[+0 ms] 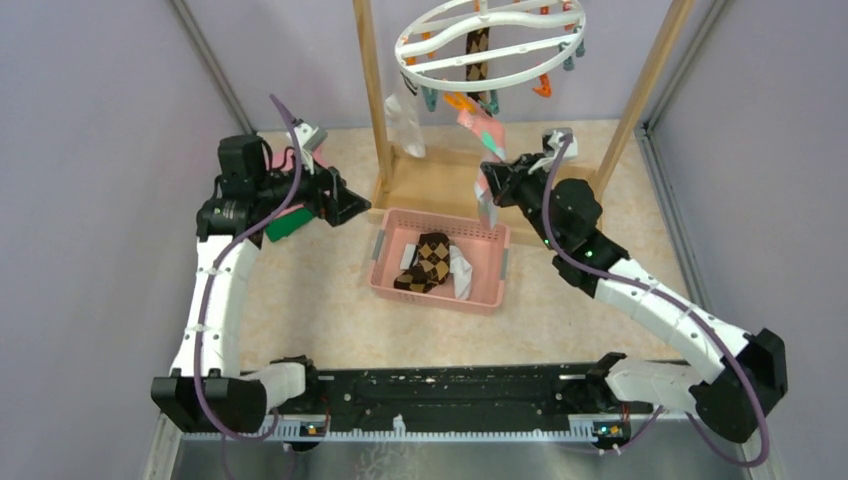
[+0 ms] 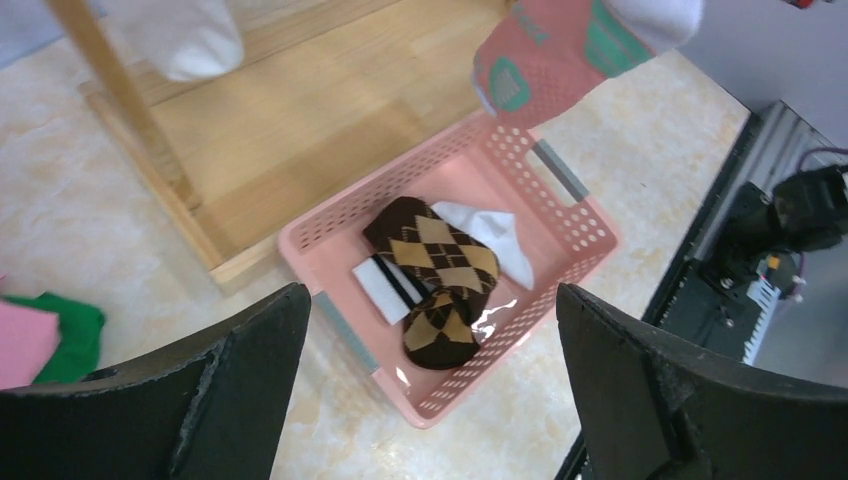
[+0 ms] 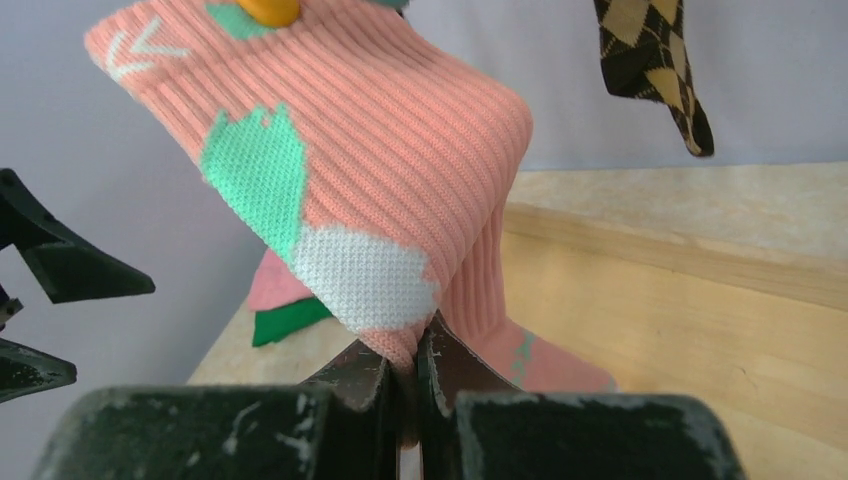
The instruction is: Remove the socks clipped to the hanger
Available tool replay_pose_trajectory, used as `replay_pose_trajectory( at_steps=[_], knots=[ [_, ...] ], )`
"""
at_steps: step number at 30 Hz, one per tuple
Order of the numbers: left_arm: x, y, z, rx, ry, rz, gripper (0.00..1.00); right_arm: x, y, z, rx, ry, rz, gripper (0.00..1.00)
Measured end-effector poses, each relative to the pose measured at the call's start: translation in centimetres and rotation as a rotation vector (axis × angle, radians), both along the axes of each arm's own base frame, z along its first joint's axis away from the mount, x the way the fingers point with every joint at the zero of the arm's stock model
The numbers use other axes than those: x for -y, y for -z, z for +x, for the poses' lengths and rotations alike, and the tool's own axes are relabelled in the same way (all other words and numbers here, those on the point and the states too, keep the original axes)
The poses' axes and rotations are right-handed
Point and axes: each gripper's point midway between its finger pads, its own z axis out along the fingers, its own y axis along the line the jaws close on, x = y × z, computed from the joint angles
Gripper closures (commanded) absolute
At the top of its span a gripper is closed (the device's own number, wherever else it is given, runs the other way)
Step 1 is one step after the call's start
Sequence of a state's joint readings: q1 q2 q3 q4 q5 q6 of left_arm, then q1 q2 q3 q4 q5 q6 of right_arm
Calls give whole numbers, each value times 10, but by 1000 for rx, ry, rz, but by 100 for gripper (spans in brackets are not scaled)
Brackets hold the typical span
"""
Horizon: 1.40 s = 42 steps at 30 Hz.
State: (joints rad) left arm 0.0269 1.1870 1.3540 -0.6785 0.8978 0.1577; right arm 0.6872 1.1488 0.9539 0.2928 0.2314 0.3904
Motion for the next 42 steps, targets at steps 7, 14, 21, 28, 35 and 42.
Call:
replay_pose_trajectory(
  at_steps=[7, 14, 21, 28, 35, 42],
  knots=[
    [45, -1, -29, 19, 146, 10, 1, -2, 37, -22, -107, -113, -24, 100],
    [70, 0, -42, 8, 234, 0, 1, -36, 34, -57, -132, -385, 24, 100],
    [96, 6, -41, -62, 349, -63, 1, -77, 10, -81, -137, -664, 120, 100],
    [120, 0, -35, -46, 423, -112, 1, -89, 8, -93, -183, -778, 166, 100],
    [144, 0, -32, -33, 478, -130, 7, -87, -5, -97, -187, -829, 226, 100],
    [150, -7, -44, -71, 538, -177, 88, -88, -8, -88, -209, -839, 256, 64]
  ],
)
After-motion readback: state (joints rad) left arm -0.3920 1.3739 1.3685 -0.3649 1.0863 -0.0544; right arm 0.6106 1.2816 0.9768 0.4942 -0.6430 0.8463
